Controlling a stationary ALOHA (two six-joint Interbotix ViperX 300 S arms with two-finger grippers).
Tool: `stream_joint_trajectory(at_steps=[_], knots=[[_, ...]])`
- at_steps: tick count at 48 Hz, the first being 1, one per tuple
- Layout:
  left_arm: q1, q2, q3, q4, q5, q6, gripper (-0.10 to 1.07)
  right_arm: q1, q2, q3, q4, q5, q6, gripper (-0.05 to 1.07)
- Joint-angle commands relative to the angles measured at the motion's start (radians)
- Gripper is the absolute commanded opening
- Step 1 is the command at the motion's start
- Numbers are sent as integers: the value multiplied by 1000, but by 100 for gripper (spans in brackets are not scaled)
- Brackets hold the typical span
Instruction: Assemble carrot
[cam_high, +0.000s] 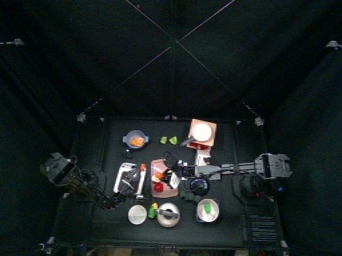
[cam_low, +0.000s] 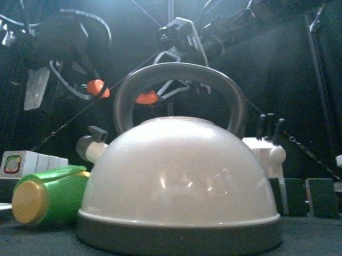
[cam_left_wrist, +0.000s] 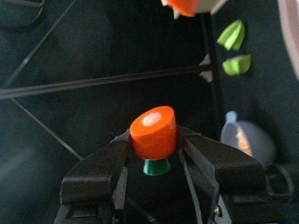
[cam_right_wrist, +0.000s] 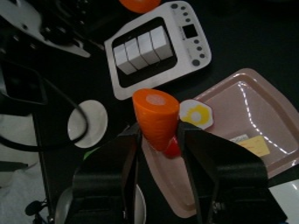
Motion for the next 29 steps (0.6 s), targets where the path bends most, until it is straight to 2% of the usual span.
stream_joint_trajectory(at_steps=[1, 11, 18, 29], knots=[[3, 61, -34, 8, 75, 63, 62, -5, -26, -38, 5, -6, -3, 67], [0, 133, -78, 37, 178, 153, 62, 2, 14, -60, 3, -8, -3, 67], [-9, 143, -80, 120, 183, 179, 62, 3, 38, -83, -2, -8, -3, 67], [-31, 158, -83, 137, 184, 187, 62, 6, 51, -110, 3, -3, -5, 67]])
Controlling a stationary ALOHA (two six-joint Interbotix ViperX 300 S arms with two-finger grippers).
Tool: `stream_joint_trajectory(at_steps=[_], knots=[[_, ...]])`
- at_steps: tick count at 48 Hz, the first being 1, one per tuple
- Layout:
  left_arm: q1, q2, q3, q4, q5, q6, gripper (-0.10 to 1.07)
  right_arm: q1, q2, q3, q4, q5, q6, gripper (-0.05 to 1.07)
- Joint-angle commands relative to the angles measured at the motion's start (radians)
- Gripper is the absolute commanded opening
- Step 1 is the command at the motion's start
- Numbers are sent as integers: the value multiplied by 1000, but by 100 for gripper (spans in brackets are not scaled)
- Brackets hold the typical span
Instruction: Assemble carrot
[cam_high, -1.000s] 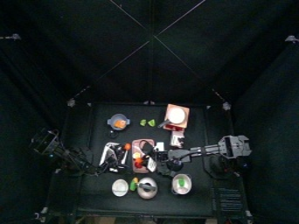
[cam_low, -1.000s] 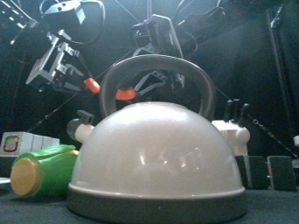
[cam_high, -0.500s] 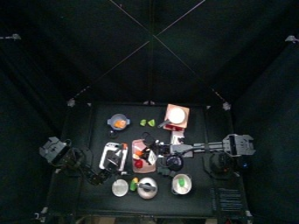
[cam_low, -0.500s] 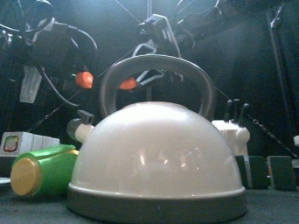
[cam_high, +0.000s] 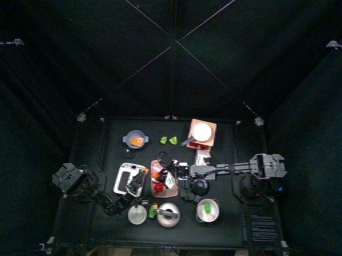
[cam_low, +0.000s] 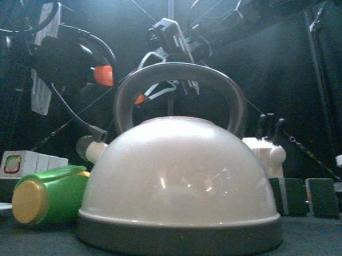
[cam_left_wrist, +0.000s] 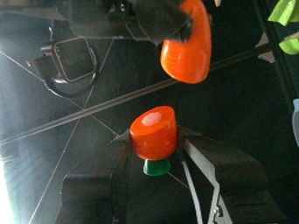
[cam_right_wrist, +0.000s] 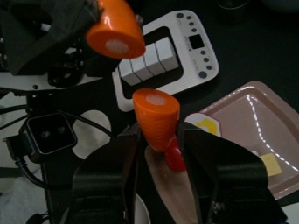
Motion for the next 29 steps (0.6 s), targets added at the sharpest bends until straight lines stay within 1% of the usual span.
stream_joint_trajectory(at_steps=[1, 7, 18, 29], knots=[[-5, -5, -14, 0, 11, -2, 62, 5, -15, -35, 5, -3, -2, 67], [-5, 17, -6, -11, 15, 21, 61, 21, -15, -40, 8, -5, -2, 67], [0, 48, -5, -9, 31, 109, 61, 44, -6, -55, 23, 5, 0, 67], [-6, 54, -5, 2, 32, 123, 61, 46, -5, -64, 23, 6, 0, 67]])
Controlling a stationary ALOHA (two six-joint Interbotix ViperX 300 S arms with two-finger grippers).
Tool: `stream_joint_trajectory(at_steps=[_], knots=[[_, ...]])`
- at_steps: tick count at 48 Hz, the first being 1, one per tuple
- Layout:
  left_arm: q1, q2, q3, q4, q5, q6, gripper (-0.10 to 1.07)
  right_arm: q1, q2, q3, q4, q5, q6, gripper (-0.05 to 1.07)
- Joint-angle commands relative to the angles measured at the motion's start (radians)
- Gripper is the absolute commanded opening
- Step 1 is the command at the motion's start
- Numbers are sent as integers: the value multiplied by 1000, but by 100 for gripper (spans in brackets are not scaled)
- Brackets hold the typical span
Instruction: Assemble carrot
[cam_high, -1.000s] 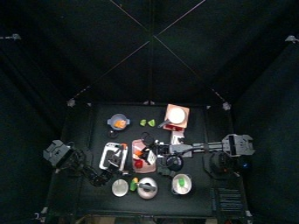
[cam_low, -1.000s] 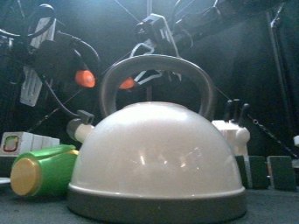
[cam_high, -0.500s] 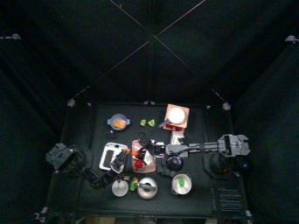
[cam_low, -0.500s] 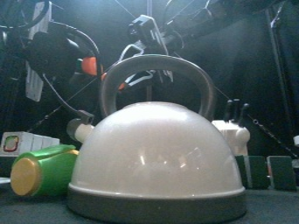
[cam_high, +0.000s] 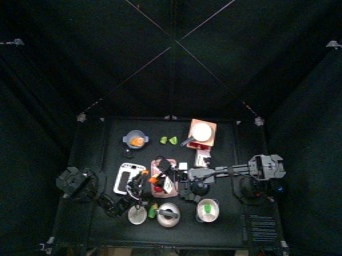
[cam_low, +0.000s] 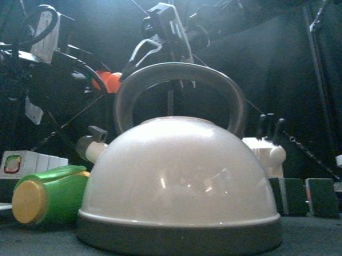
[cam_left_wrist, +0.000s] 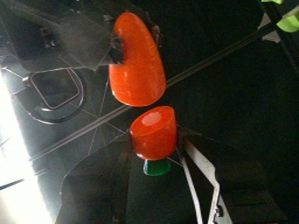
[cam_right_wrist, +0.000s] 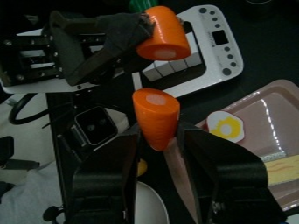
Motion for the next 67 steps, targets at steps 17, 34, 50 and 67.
stream_joint_trajectory(at_steps=[17, 34, 50, 67], knots=[[-14, 15, -14, 49, 9, 29, 61, 3, -17, -40, -5, -5, -3, 67], [-17, 25, -14, 57, 9, 28, 61, 3, -6, -52, -8, -5, -3, 67], [-18, 29, -14, 55, 9, 26, 61, 2, -6, -51, -8, -3, -3, 67], [-25, 29, -11, 60, 9, 23, 61, -3, -6, -49, -11, -3, -3, 67]])
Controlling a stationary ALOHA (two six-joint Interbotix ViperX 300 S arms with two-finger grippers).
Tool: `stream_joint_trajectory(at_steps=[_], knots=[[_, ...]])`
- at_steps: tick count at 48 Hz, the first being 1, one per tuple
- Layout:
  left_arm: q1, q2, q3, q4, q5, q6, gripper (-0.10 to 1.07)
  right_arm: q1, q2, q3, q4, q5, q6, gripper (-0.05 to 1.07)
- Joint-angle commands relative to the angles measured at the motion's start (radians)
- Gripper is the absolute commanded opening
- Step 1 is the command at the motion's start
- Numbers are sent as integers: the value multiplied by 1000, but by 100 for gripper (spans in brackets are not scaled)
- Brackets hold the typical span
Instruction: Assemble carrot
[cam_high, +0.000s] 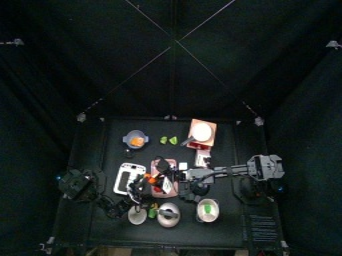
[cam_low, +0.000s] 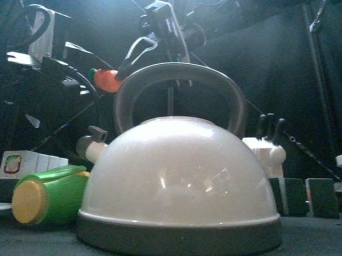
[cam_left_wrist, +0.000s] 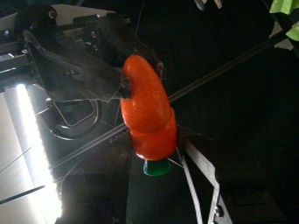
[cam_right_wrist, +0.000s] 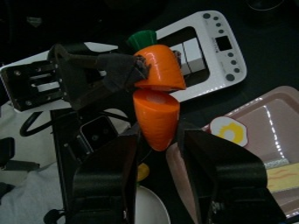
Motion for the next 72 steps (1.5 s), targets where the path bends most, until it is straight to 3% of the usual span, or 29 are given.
stream_joint_trajectory(at_steps=[1, 72], knots=[[-6, -11, -11, 6, 9, -3, 61, -8, -20, -29, -2, -3, -3, 67], [-32, -17, -12, 0, -25, -15, 62, -51, 0, -55, -8, -48, -3, 67]])
